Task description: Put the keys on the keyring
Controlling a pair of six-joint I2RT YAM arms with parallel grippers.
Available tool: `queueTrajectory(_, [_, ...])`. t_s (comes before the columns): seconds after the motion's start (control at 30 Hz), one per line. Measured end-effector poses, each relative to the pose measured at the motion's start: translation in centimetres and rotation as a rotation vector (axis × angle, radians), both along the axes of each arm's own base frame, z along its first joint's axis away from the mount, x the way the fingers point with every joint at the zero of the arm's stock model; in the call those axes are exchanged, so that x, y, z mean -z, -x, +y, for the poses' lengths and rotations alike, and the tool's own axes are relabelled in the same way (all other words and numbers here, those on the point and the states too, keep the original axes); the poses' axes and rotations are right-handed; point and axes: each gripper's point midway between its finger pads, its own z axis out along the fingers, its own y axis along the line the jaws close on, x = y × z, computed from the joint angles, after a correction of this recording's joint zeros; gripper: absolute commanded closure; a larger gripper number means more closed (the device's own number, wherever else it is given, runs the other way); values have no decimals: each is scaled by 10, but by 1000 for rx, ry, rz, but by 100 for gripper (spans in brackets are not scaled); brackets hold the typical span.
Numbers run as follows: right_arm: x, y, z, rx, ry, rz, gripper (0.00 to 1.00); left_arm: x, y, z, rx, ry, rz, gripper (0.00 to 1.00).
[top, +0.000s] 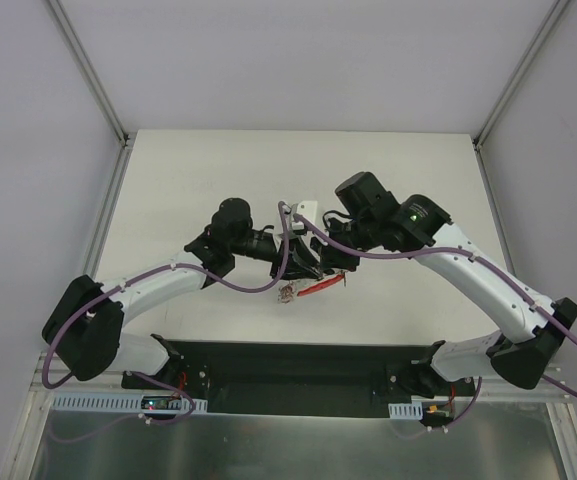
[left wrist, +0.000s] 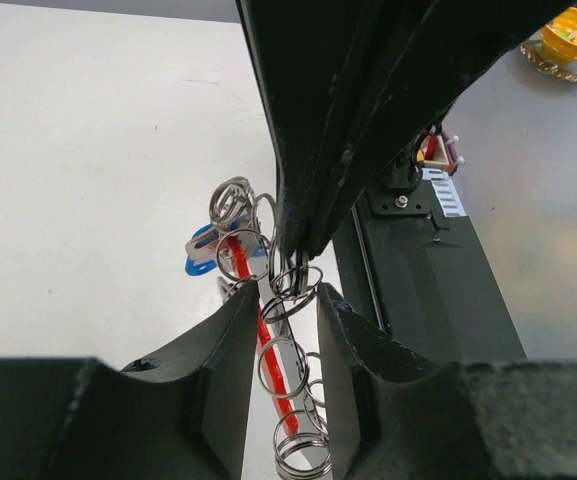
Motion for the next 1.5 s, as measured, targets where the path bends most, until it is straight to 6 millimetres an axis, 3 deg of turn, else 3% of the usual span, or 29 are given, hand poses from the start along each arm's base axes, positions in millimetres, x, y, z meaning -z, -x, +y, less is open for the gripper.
queueTrajectory(0.17, [1, 0, 0, 0, 4, 1, 99, 0, 4, -2, 11, -1, 4, 87])
queueTrajectory(0.5, [2, -5, -4, 19, 14, -10, 99, 4, 5, 0, 6, -19, 22, 76])
queueTrajectory(0.67, [0, -5, -5, 25, 9, -13, 99, 5, 6, 1, 6, -27, 32, 78])
queueTrajectory(0.93, [-1, -5, -6, 25, 8, -12, 99, 5, 7, 1, 5, -29, 47, 100])
queueTrajectory(1.33, [3, -15, -15, 86, 24, -42, 99, 5, -13, 3, -152, -47, 36, 100])
queueTrajectory(1.5, [11, -23, -22, 156, 35, -39, 99, -13, -25, 11, -263, -16, -36, 100])
